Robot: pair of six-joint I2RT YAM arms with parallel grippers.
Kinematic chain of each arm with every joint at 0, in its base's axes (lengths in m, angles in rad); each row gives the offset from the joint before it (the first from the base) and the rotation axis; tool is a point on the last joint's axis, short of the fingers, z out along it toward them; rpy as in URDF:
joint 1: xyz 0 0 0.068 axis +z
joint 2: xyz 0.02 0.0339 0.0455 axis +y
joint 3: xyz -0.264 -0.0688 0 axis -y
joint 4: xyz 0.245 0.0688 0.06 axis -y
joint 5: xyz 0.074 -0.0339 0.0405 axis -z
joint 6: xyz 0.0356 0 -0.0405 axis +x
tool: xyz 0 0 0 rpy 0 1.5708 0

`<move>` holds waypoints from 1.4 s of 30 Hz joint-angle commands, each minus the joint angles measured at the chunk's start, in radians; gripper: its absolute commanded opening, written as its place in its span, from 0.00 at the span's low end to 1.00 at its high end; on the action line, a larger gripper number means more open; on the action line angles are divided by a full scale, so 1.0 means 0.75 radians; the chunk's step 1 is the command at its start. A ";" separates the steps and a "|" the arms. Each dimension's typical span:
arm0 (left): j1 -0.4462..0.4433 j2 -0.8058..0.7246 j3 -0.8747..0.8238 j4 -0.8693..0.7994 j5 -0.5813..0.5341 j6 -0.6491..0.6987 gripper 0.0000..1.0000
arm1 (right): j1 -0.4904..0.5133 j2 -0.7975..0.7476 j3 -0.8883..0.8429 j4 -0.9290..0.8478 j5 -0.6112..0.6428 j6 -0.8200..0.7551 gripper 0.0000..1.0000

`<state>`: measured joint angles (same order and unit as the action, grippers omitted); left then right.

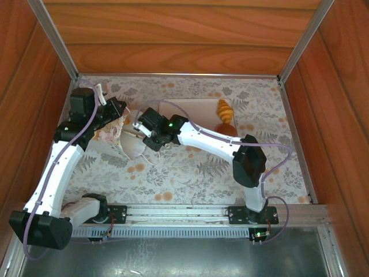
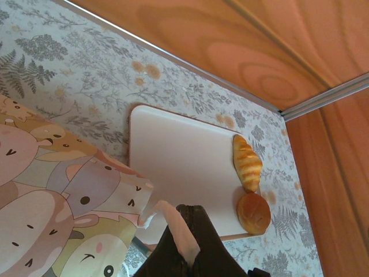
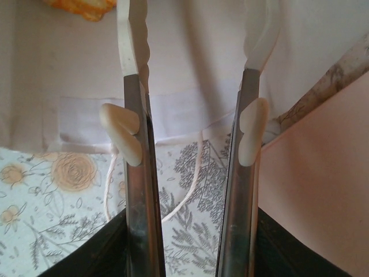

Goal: Take the fake bread out of the paper bag

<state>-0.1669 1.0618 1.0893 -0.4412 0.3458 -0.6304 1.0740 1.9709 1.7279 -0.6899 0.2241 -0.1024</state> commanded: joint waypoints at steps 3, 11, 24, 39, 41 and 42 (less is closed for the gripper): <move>0.002 -0.033 0.028 0.023 0.030 -0.013 0.00 | 0.010 0.077 0.108 0.019 0.075 -0.078 0.49; 0.003 -0.049 0.019 0.017 0.020 -0.012 0.00 | 0.010 0.152 0.217 -0.054 0.030 -0.069 0.41; 0.002 0.004 0.026 0.019 0.010 -0.010 0.00 | 0.010 -0.163 -0.128 -0.051 -0.156 0.212 0.33; 0.000 0.014 0.036 0.020 0.018 -0.016 0.00 | 0.010 -0.177 -0.212 -0.216 -0.248 0.334 0.40; 0.000 0.011 0.033 0.019 0.019 -0.022 0.00 | 0.011 -0.169 -0.186 -0.218 -0.244 0.319 0.42; 0.000 0.010 0.035 0.019 0.020 -0.021 0.00 | 0.010 -0.167 -0.176 -0.210 -0.247 0.315 0.43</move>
<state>-0.1669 1.0740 1.0893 -0.4419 0.3466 -0.6334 1.0740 1.8435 1.5455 -0.8253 0.0319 0.1398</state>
